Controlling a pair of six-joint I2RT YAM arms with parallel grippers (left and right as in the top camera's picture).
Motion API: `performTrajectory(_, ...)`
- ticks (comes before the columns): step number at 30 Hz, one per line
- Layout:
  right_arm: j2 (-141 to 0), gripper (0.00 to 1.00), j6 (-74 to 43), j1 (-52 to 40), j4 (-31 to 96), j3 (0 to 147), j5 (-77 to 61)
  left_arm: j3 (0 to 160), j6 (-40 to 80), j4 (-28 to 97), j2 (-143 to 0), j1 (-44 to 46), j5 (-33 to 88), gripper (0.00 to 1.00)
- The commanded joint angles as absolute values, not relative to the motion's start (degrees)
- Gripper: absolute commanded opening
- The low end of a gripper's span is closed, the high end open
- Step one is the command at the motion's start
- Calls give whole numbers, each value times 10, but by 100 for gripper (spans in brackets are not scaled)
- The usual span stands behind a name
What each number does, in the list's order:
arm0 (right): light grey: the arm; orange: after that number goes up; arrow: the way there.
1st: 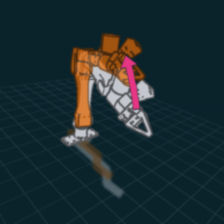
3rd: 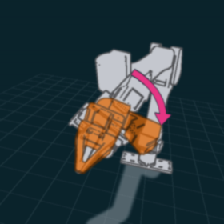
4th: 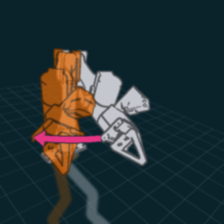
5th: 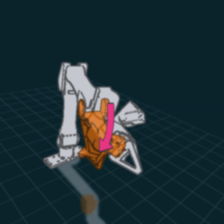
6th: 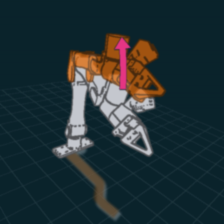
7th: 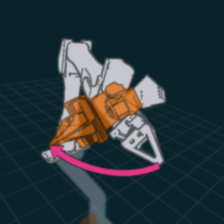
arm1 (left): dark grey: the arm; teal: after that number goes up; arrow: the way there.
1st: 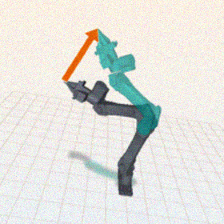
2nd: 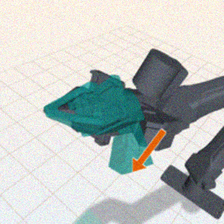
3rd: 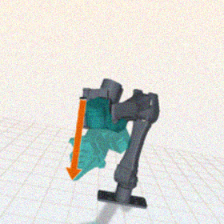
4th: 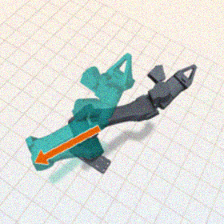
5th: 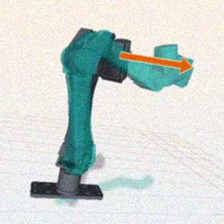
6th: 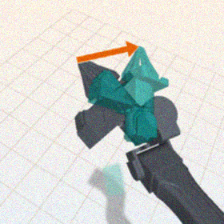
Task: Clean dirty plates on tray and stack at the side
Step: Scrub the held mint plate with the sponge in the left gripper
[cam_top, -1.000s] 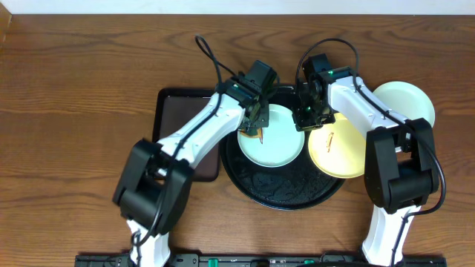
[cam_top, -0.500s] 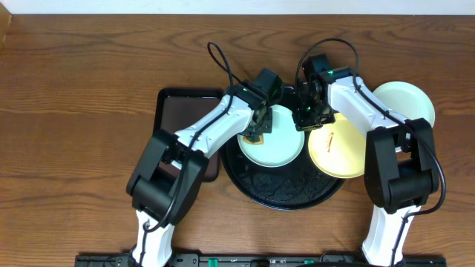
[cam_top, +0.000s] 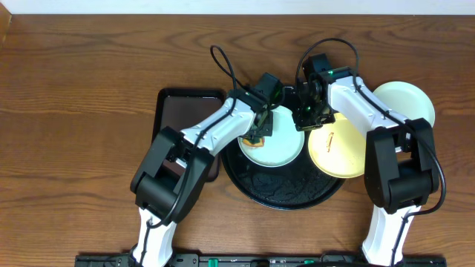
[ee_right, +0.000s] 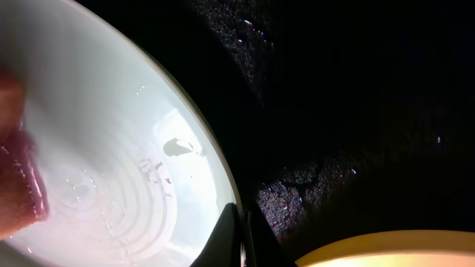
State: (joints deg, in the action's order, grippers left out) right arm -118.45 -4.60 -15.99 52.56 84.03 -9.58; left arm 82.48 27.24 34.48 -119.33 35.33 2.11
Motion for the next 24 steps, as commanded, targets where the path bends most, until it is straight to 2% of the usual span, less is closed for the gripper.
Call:
performTrajectory(1,-1185,1,-51,-166,523,837,-97,781,283,317,-1207,367,22,7)
performTrajectory(7,-1185,1,-51,-166,523,837,-97,763,303,298,-1207,371,34,8)
performTrajectory(24,-1185,1,-51,-166,523,837,-97,782,307,256,-1200,349,260,7)
